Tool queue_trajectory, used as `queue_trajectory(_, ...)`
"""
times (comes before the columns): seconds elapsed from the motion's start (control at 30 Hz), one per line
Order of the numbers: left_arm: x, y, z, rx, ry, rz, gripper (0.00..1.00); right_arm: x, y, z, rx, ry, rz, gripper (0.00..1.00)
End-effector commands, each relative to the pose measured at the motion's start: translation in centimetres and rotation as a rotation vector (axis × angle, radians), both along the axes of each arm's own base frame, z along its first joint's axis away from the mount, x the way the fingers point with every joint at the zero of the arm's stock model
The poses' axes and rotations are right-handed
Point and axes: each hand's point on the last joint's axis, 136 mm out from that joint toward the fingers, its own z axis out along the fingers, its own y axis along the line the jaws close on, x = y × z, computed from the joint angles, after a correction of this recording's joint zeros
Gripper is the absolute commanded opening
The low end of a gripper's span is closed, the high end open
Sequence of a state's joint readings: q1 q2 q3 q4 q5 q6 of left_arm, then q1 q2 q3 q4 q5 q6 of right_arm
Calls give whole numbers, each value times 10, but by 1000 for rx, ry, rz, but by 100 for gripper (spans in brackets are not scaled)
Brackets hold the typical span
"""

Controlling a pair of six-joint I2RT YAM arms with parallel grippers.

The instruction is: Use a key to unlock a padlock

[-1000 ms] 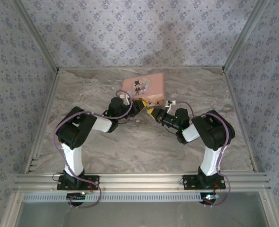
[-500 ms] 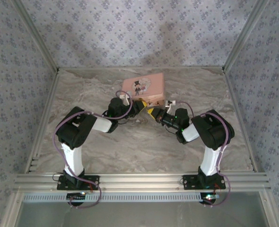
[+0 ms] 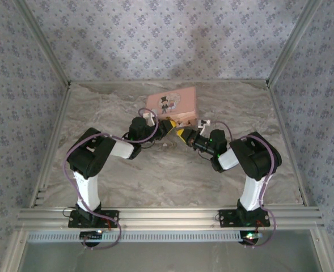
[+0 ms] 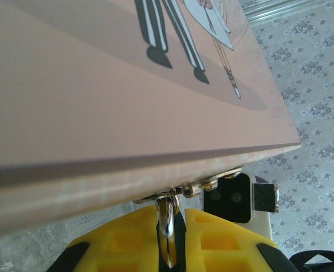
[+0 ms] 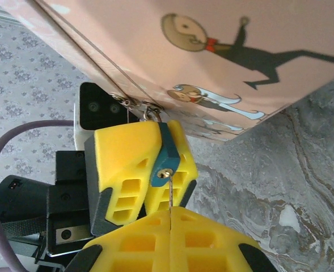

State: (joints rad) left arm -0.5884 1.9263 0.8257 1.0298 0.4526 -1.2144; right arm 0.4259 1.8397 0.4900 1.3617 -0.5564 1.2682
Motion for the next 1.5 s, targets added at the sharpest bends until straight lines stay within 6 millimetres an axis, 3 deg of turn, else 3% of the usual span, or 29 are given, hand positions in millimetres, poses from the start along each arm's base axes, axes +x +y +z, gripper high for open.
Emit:
queue_trajectory(0.0, -1, -2, 27, -69, -75, -25, 0, 4, -1, 20, 29, -58, -19, 0)
queue_trajectory(1.03, -3, -3, 25, -76, -72, -33, 0, 4, 5, 34, 48, -85, -5, 0)
queue_trajectory(1.47, -5, -7, 32, -102, -84, -48, 0, 13, 3, 30, 59, -57, -44, 0)
